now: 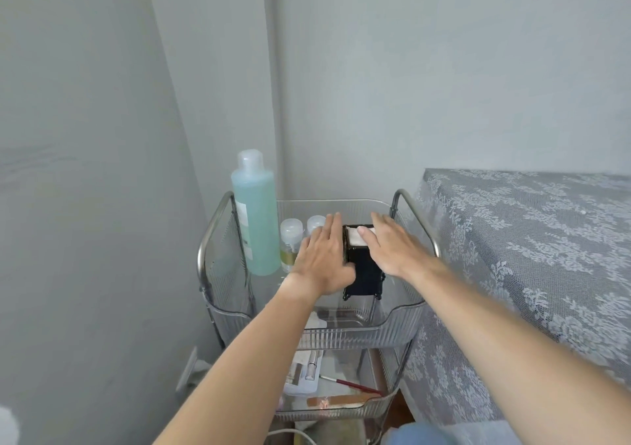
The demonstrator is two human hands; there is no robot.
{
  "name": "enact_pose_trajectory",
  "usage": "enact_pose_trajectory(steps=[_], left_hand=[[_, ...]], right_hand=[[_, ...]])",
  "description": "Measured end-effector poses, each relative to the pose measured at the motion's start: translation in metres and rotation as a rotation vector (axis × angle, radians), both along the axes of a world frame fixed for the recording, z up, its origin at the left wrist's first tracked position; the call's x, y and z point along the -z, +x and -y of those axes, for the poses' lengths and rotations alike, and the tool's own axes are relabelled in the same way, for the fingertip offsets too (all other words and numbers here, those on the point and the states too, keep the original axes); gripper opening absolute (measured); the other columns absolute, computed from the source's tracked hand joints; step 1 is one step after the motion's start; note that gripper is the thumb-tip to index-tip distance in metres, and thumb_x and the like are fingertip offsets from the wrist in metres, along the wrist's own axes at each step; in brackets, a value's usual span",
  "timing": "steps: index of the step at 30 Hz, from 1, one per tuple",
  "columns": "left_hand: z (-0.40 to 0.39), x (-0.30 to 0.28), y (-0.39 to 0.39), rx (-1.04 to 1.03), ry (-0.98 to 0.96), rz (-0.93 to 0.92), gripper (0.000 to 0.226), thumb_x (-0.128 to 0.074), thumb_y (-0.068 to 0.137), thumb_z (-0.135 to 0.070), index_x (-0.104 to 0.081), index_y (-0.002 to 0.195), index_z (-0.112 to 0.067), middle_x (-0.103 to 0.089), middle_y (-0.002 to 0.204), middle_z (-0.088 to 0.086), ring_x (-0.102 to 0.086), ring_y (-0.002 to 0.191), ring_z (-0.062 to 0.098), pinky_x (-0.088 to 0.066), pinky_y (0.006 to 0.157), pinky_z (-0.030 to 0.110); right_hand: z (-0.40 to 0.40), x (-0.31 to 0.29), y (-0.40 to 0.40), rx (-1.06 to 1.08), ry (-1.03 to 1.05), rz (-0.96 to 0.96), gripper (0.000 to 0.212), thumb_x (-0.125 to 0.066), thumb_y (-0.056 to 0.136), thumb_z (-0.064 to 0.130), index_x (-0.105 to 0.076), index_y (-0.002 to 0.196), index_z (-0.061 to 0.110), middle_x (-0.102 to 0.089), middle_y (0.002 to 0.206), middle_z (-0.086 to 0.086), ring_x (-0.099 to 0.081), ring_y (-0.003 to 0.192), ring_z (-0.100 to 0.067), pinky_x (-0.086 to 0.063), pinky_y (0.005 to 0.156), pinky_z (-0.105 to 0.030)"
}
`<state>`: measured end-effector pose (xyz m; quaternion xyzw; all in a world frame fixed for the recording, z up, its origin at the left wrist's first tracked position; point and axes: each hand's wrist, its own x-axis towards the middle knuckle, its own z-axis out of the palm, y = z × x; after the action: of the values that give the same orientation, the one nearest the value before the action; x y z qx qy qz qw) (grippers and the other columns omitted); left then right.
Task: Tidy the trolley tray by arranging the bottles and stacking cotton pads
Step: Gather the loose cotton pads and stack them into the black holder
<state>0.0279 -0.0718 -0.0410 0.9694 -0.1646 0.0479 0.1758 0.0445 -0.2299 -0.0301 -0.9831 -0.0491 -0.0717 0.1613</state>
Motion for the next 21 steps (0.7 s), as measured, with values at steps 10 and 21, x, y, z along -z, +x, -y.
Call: enact_pose_trajectory(steps=[10, 21], left_hand=[[-0.018, 0.043, -0.025, -0.177, -0.199, -0.133, 0.072, -0.044, 0.096, -0.036, -0.012, 0.155, -0.013, -0.017, 0.164, 0.012, -0.019, 0.150, 0.032, -0.022, 0.117, 0.050], [0.019, 0.043, 0.001, -0.173, -0.479, -0.169, 0.024, -0.041, 0.101, -0.011, -0.061, 0.102, 0.002, -0.064, 0.090, 0.016, -0.054, 0.078, 0.032, -0.039, 0.067, 0.033]], right_hand=[[-0.024, 0.018, -0.020, 0.011, -0.040, 0.123, 0.081, -0.031, 0.090, 0.071, -0.033, 0.149, 0.015, -0.034, 0.152, -0.017, -0.030, 0.141, -0.034, -0.030, 0.112, -0.049], [-0.026, 0.012, 0.006, -0.020, -0.115, 0.000, 0.090, -0.043, 0.094, 0.064, -0.010, 0.157, 0.008, -0.007, 0.163, -0.021, -0.004, 0.149, -0.035, -0.013, 0.119, -0.047]])
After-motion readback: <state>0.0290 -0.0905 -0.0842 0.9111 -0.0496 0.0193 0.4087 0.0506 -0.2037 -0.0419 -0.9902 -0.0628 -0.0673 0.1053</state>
